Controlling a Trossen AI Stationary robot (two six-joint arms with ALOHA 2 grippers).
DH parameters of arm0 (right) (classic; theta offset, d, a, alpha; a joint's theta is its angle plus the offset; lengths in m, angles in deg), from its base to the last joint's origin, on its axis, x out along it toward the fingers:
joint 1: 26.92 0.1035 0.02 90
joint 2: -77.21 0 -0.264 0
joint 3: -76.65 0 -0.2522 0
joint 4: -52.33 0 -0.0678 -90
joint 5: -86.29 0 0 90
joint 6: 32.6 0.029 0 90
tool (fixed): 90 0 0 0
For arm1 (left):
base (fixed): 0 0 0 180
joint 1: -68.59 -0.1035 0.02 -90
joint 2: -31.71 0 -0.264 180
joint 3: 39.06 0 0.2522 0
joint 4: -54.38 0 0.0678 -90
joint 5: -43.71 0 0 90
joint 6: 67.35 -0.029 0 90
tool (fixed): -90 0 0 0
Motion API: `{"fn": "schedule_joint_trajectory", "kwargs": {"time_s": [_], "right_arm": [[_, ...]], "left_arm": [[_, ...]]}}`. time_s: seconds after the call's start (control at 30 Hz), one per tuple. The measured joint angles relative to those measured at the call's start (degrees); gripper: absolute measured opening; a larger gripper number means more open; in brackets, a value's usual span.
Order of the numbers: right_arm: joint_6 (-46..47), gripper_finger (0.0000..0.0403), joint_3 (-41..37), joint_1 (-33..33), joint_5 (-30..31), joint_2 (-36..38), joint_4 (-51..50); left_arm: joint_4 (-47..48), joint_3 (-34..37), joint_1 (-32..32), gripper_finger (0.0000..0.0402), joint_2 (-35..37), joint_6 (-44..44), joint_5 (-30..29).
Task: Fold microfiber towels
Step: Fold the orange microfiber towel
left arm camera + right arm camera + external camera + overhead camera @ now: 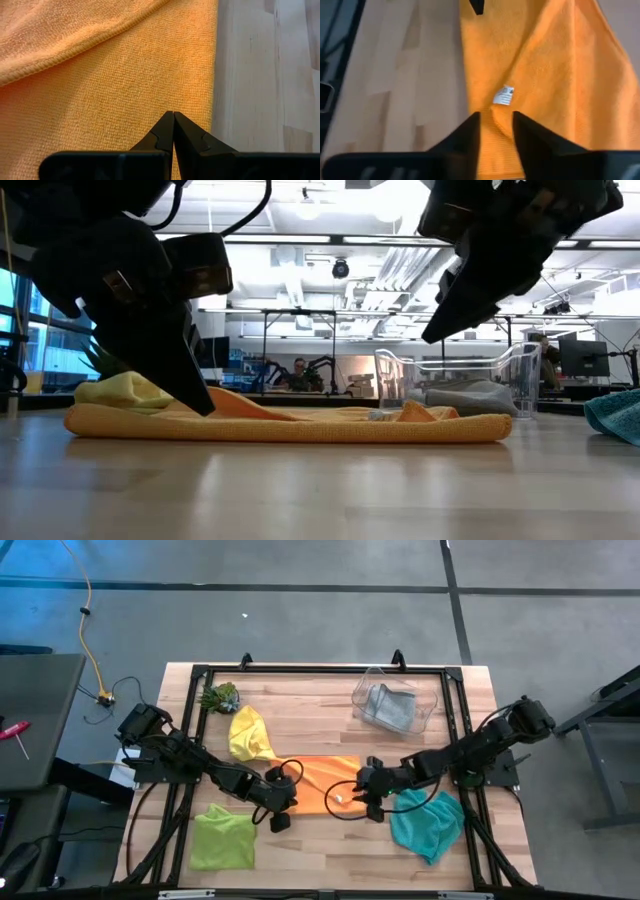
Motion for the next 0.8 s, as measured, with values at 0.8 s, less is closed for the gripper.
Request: {"fn": "schedule_joint_trajectory", "kwargs": {"time_s": [0.8], "right_arm": [[-8.5, 0.025, 0.0, -0.1, -0.8, 0.0, 0.6]], "left_arm": [[0.0, 0.0, 0.0, 0.0, 0.0, 1.1, -0.6]]}}
